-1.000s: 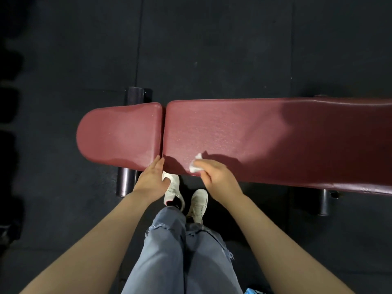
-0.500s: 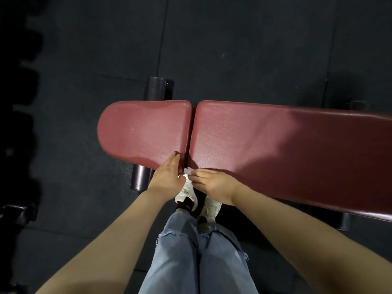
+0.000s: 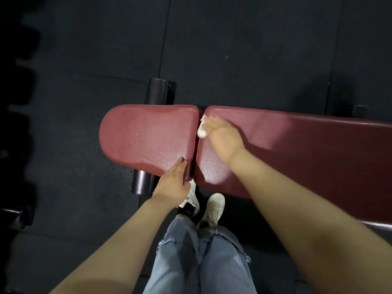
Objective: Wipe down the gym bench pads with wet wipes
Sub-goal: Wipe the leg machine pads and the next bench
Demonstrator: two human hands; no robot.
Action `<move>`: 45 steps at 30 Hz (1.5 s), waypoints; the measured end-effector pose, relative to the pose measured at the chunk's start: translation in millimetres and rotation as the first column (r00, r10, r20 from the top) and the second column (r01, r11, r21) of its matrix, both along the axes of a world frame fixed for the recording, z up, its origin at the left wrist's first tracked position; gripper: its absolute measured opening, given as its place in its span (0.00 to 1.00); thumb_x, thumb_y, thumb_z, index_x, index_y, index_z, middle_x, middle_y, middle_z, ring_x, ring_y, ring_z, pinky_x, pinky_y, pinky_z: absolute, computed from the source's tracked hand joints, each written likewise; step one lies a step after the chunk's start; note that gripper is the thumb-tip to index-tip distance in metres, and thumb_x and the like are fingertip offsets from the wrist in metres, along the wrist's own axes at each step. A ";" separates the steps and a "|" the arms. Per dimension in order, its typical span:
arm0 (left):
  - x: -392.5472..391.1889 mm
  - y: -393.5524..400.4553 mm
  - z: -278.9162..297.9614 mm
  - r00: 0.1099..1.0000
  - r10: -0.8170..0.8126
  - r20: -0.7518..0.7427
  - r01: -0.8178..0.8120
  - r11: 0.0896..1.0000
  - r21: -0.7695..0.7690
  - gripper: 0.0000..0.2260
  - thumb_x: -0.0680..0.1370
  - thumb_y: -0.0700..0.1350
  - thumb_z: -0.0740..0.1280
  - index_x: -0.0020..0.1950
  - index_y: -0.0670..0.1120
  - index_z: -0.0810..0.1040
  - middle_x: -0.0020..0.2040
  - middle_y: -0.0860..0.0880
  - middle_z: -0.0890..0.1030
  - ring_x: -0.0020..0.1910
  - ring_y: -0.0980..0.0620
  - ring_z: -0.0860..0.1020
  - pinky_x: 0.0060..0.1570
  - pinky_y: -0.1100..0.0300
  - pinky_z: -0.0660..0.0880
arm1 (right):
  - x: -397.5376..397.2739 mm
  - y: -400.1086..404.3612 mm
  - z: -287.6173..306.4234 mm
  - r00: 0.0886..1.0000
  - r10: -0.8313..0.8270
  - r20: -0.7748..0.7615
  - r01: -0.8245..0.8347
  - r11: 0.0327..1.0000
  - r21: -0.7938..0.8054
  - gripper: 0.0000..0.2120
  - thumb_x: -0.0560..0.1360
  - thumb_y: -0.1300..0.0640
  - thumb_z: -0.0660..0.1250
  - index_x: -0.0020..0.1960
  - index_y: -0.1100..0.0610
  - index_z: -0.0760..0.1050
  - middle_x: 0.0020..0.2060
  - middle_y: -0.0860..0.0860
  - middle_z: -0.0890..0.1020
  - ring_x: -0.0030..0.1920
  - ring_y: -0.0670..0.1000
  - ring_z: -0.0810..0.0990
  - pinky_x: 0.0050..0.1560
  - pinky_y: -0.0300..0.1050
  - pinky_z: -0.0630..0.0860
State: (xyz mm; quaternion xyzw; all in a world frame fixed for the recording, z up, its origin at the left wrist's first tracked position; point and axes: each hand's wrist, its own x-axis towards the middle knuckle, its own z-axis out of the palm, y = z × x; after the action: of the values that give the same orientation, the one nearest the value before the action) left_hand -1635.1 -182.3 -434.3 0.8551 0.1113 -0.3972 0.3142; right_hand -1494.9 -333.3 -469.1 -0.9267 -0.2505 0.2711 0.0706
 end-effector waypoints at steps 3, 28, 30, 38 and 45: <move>4.2 1.6 0.3 0.999 -0.035 -0.017 0.035 0.999 0.016 0.32 0.78 0.40 0.61 0.81 0.47 0.54 0.82 0.49 0.52 0.79 0.48 0.57 0.77 0.51 0.57 | -77.3 -0.4 -3.2 0.952 0.280 -0.125 -0.266 0.957 0.120 0.19 0.75 0.61 0.62 0.65 0.55 0.74 0.57 0.59 0.81 0.60 0.61 0.79 0.58 0.56 0.77; 12.9 -13.3 -1.6 0.903 -0.359 -0.234 0.403 0.898 0.177 0.40 0.79 0.48 0.62 0.81 0.42 0.38 0.80 0.43 0.34 0.80 0.44 0.45 0.78 0.49 0.52 | -0.6 -85.7 21.5 0.942 0.323 -0.097 -0.268 0.892 0.363 0.11 0.77 0.58 0.62 0.53 0.50 0.82 0.51 0.43 0.81 0.54 0.49 0.81 0.57 0.39 0.74; 11.7 -15.0 -1.5 0.905 -0.350 -0.243 0.397 0.898 0.187 0.40 0.80 0.48 0.62 0.80 0.42 0.37 0.79 0.44 0.33 0.80 0.45 0.44 0.78 0.49 0.51 | 70.6 -80.5 22.0 0.996 0.007 -0.085 -0.001 0.997 0.071 0.11 0.75 0.62 0.64 0.55 0.55 0.80 0.51 0.51 0.81 0.55 0.54 0.79 0.59 0.44 0.74; 17.3 -21.0 2.4 0.904 -0.338 -0.262 0.392 0.900 0.191 0.39 0.80 0.50 0.62 0.80 0.41 0.39 0.80 0.42 0.35 0.80 0.43 0.45 0.77 0.49 0.52 | -90.9 -104.4 27.6 0.903 0.398 0.163 -0.401 0.916 -0.016 0.22 0.67 0.68 0.72 0.61 0.63 0.78 0.56 0.58 0.82 0.56 0.56 0.82 0.58 0.49 0.78; 11.6 -24.4 4.1 0.960 -0.249 -0.130 0.276 0.922 0.270 0.28 0.78 0.47 0.62 0.76 0.40 0.59 0.79 0.40 0.54 0.76 0.41 0.60 0.73 0.46 0.61 | -17.6 -130.0 46.3 0.859 0.500 0.109 -0.510 0.855 0.097 0.17 0.80 0.52 0.60 0.63 0.59 0.78 0.58 0.58 0.82 0.59 0.60 0.80 0.62 0.49 0.70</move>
State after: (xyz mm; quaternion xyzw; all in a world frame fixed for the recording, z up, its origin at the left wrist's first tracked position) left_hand -1623.4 -206.7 -430.2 0.8791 0.0663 -0.4550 0.1258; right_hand -1512.5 -463.2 -422.8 -0.8324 -0.5036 0.2270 0.0436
